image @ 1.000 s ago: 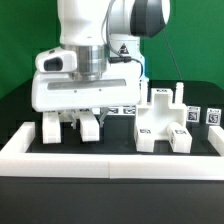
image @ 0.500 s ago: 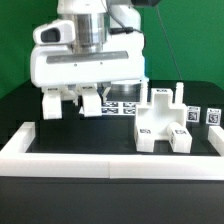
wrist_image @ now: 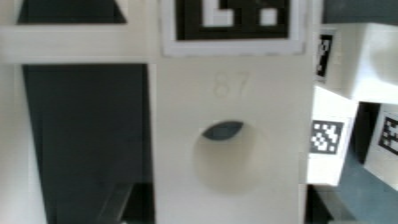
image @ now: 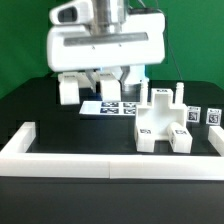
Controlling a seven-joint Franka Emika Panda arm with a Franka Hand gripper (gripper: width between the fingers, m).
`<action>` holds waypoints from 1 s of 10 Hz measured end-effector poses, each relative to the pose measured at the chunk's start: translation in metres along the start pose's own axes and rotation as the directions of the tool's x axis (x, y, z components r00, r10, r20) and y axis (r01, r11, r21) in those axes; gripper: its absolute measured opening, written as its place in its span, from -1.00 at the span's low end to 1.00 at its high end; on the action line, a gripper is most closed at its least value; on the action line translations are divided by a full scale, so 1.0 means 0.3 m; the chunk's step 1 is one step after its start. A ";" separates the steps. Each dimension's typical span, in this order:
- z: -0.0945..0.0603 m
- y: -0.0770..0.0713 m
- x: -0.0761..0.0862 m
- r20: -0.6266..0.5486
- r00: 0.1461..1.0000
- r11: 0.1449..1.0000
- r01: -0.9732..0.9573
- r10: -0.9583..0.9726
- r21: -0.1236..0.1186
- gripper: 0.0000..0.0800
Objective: Assemble chair
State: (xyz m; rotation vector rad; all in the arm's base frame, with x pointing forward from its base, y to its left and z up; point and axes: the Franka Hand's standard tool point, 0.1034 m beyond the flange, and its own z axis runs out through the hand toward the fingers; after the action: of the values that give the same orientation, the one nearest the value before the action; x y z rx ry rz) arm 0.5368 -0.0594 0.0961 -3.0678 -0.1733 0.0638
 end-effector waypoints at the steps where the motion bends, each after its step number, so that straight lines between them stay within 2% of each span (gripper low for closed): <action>1: 0.001 0.000 -0.001 0.000 1.000 1.000 0.000 0.000 0.000 -0.28; 3: -0.006 0.002 -0.007 0.003 1.000 1.000 -0.014 0.014 0.001 -0.28; 4: -0.036 -0.023 0.000 -0.005 0.998 0.998 -0.057 0.057 0.003 -0.28; 7: -0.101 -0.142 0.017 -0.032 0.988 0.988 -0.154 0.154 0.013 -0.28; 10: -0.107 -0.286 0.039 -0.036 0.983 0.983 -0.180 0.181 0.020 -0.28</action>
Offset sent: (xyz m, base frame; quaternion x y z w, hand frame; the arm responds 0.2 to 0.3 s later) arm -0.0142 0.0074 0.0344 -0.0457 -0.0206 0.0613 0.9969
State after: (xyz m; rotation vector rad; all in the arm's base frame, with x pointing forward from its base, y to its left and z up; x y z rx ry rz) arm 0.5405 0.0248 0.1338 -3.0564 0.1072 0.0164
